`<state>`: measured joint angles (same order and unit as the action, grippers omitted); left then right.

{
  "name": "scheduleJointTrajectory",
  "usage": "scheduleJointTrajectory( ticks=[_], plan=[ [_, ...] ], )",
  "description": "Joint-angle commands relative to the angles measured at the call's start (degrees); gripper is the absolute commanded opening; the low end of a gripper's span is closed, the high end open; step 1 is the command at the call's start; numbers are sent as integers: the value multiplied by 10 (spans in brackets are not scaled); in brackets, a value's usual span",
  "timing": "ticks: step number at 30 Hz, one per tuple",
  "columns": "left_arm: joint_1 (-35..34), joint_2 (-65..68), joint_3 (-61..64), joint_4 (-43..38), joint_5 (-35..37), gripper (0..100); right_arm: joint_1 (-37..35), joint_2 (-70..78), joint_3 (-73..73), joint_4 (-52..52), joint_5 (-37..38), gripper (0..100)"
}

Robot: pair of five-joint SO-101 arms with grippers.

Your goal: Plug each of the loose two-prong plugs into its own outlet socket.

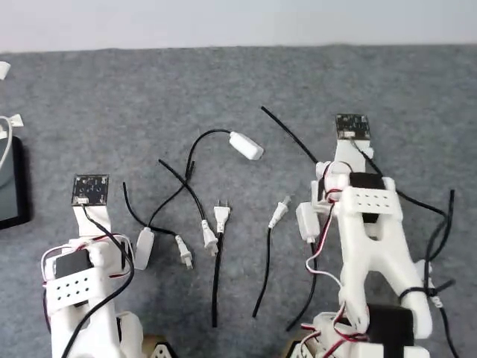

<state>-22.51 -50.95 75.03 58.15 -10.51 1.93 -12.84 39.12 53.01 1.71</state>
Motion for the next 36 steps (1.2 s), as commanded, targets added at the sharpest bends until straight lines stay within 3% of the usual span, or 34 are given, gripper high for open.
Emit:
scheduleJointTrajectory(
  ticks=[1, 12, 27, 36],
  plan=[
    [4, -9, -5, -12, -3, 179, 4, 32, -6, -17, 5, 41],
    [4, -9, -5, -12, -3, 179, -79, 101, -62, 45, 3, 46],
    [4, -8, -5, -12, -4, 180, -131, -79, 82, -28, 5, 46],
    [4, -8, -5, -12, -4, 180, -179, -51, 97, -41, 28, 46]
  ],
)
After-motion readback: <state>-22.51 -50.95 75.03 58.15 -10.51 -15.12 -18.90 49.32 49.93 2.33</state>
